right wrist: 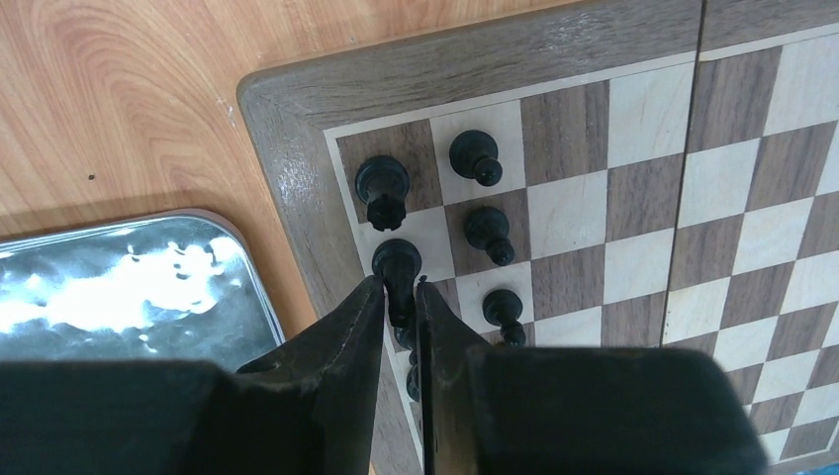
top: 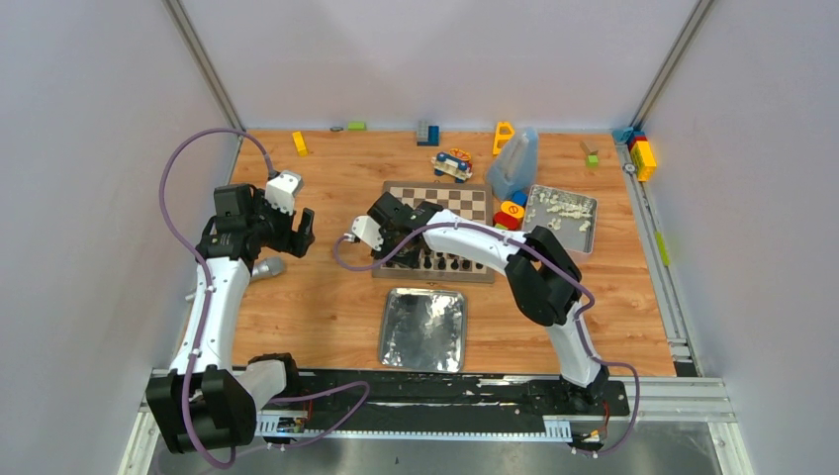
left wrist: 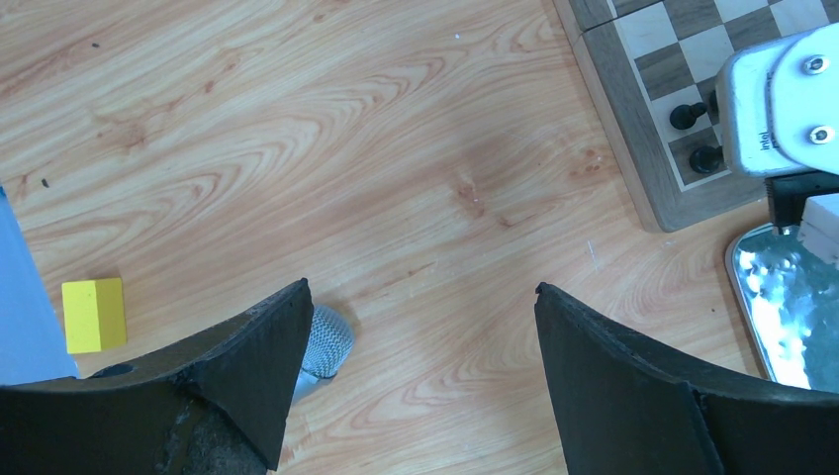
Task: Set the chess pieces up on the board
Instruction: Place the chess piece on the chessboard, then reset both arms
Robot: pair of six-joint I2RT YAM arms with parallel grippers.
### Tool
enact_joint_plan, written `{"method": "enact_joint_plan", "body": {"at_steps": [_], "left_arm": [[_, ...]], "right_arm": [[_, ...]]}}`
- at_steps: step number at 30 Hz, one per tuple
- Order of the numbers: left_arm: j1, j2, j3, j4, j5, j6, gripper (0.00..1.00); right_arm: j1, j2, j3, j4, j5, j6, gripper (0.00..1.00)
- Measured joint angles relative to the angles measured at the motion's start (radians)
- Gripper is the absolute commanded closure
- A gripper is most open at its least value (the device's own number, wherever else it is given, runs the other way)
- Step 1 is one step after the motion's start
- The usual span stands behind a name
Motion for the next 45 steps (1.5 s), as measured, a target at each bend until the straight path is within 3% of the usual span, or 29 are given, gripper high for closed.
{"method": "enact_joint_plan", "body": {"at_steps": [10,18,23,31,35,45], "left_arm": [[0.0,0.0,0.0,0.0,0.0,0.0,0.1],[0.0,0.0,0.0,0.0,0.0,0.001,0.09],[0.0,0.0,0.0,0.001,0.0,0.001,0.07],[0.0,0.0,0.0,0.032,-0.002,0.001,0.0],[0.0,0.0,0.0,0.075,-0.003,0.0,0.0],[0.0,0.04,0.006,0.161,0.0,-0.046,0.0]], "right_arm": [[0.0,0.014,0.003,-0.013,-0.002,0.002,0.75],[0.0,0.014,0.008,-0.022,-0.004,0.014,0.65],[0.0,-0.017,0.01,-0.036,-0.013,0.031,0.5],[-0.043,-0.24,-0.005,-0.026,-0.047,0.046,0.11],[-0.163,-0.423,-0.107,0.035,-0.083,0.056,0.0],[-0.657,-0.878,-0.535,0.276,-0.223,0.156,0.0]]}}
